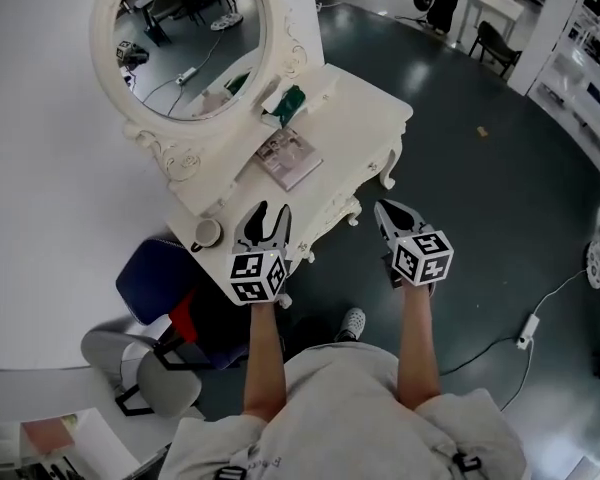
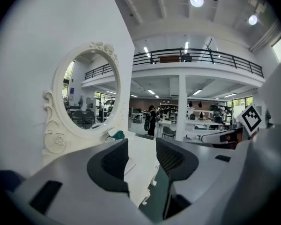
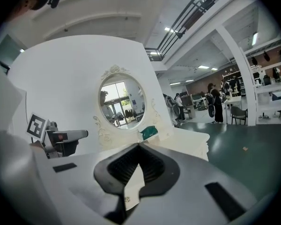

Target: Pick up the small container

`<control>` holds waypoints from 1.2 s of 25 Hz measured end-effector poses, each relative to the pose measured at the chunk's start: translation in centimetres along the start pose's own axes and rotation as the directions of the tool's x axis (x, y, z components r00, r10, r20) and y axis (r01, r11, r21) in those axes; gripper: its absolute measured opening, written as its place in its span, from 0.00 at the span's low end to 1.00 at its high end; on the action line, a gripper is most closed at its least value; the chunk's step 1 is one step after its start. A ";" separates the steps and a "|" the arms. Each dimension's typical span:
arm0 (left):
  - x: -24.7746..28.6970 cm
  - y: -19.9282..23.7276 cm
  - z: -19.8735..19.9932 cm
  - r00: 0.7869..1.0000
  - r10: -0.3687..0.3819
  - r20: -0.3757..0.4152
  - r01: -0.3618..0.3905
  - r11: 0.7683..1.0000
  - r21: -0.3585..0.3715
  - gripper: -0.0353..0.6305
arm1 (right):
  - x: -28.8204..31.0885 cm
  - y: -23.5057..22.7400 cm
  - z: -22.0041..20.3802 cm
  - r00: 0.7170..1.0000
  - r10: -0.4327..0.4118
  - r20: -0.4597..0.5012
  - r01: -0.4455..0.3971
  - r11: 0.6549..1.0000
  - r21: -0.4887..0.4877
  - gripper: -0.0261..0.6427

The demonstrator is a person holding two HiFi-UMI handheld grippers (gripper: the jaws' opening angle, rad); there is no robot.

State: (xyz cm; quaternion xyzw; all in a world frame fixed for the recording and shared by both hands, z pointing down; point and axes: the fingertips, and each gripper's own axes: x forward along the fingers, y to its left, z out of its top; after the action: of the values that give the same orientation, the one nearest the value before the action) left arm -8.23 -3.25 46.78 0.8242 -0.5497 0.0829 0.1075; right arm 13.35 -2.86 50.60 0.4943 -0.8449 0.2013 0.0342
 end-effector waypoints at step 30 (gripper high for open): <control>18.6 7.7 7.6 0.999 -0.014 0.044 0.014 1.000 -0.003 0.38 | 16.6 -6.8 8.6 1.000 0.019 0.007 -0.019 0.998 -0.060 0.06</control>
State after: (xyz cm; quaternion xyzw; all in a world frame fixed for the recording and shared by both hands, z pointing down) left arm -8.08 -24.69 44.91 0.8295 -0.5464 0.0630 0.0973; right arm 11.85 -22.66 49.11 0.4859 -0.8553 0.1745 0.0440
